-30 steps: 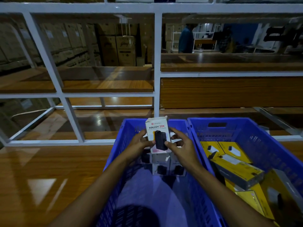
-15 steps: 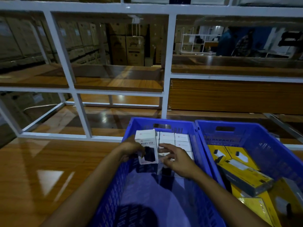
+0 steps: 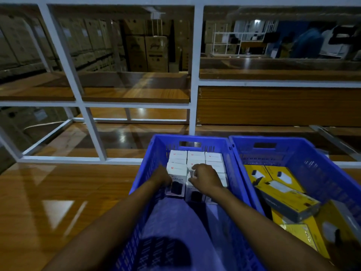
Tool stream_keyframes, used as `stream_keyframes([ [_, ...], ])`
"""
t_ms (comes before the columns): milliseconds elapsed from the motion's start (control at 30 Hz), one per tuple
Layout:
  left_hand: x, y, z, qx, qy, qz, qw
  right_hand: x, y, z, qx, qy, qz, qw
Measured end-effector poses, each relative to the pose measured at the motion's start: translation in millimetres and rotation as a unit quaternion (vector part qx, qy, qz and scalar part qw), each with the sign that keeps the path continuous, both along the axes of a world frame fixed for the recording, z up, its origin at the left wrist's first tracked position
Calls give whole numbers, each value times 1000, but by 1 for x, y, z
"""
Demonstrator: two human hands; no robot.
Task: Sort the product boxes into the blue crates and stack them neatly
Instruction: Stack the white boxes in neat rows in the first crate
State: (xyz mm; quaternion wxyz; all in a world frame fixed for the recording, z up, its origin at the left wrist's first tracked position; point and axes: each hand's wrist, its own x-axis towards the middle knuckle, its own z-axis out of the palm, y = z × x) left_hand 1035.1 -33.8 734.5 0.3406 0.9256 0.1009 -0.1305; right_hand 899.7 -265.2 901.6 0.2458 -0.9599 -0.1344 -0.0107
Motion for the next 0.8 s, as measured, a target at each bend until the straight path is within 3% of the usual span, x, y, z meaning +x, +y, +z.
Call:
stream_keyframes([
  [100,-4,1,4,33,17,-2,999,2,3,-2,-2,-9,21,1000],
  [233,-97,-40,111,13,17,27,999,2,5,-8,-65,6,59,996],
  [433,-115,-49,115,-91,85,92,988,2,7,-14,-75,5,57,996],
  [667,-123,-56,118,14,35,52,998,0,6,-18,-116,4,75,990],
  [800,-120,-45,129,67,-51,-9,996,0,6,-16,-106,2,73,992],
])
